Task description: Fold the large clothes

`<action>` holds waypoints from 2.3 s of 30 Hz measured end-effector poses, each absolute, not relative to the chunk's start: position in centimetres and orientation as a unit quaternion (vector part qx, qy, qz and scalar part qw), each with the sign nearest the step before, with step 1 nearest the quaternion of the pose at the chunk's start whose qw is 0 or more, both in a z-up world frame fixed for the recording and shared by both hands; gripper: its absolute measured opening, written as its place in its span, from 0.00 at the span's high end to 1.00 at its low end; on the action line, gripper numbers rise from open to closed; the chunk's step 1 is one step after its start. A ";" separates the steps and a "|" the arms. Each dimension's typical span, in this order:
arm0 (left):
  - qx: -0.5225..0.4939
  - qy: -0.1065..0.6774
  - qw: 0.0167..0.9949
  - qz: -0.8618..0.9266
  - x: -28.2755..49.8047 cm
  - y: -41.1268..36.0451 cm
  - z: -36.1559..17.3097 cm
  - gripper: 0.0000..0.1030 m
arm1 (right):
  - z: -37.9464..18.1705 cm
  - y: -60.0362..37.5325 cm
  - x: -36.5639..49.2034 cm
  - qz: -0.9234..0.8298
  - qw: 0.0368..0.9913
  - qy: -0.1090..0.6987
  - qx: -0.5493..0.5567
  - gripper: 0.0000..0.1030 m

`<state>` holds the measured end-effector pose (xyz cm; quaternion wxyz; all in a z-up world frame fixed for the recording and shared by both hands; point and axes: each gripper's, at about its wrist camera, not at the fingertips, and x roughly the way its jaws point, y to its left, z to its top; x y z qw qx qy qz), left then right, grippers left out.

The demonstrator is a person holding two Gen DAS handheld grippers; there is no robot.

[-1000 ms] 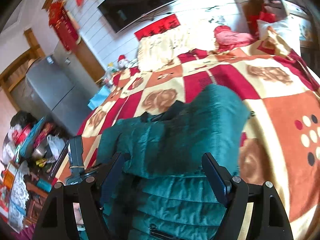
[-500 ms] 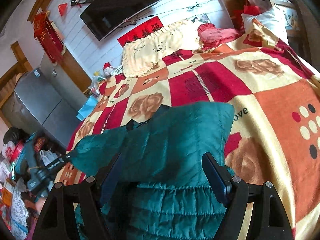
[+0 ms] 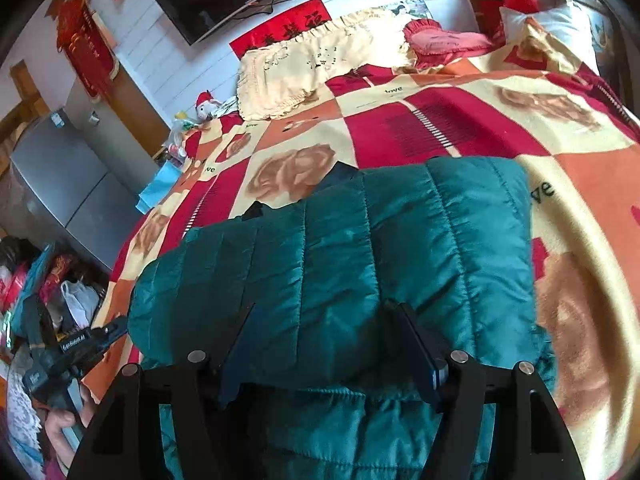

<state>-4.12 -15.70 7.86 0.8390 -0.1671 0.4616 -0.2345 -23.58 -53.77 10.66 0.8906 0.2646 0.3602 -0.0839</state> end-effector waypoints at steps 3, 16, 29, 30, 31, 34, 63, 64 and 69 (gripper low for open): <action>-0.182 0.448 0.842 -0.240 -4.8 -16.5 8.2 0.31 | 11.5 -54.1 -24.7 -0.078 0.893 0.359 0.259 0.34; -0.228 0.420 0.847 -0.232 -5.6 -16.4 9.4 0.28 | 13.1 -57.2 -28.5 -0.095 0.889 0.349 0.280 0.34; -0.069 0.416 0.867 -0.265 -6.6 -22.4 10.5 0.82 | 13.9 -58.3 -29.1 -0.114 0.888 0.340 0.288 0.34; -0.070 0.407 0.871 -0.264 -6.5 -22.0 11.1 0.82 | 14.0 -58.3 -28.8 -0.114 0.888 0.341 0.286 0.34; -0.071 0.399 0.876 -0.262 -6.4 -21.5 11.5 0.82 | 14.1 -58.1 -28.3 -0.113 0.889 0.343 0.282 0.34; -0.069 0.400 0.881 -0.243 -6.2 -20.1 11.1 0.82 | 14.1 -57.0 -26.8 -0.105 0.893 0.352 0.262 0.34; 0.018 0.408 0.897 -0.170 -2.2 -24.9 7.0 0.35 | 11.5 -55.9 -16.4 -0.122 0.888 0.411 0.165 0.34; 0.026 0.411 0.896 -0.167 -1.8 -25.2 6.4 0.33 | 10.8 -55.9 -15.8 -0.124 0.885 0.418 0.163 0.34; 0.042 0.416 0.893 -0.170 -0.8 -26.0 4.5 0.20 | 7.2 -57.6 -13.6 -0.167 0.868 0.439 0.163 0.33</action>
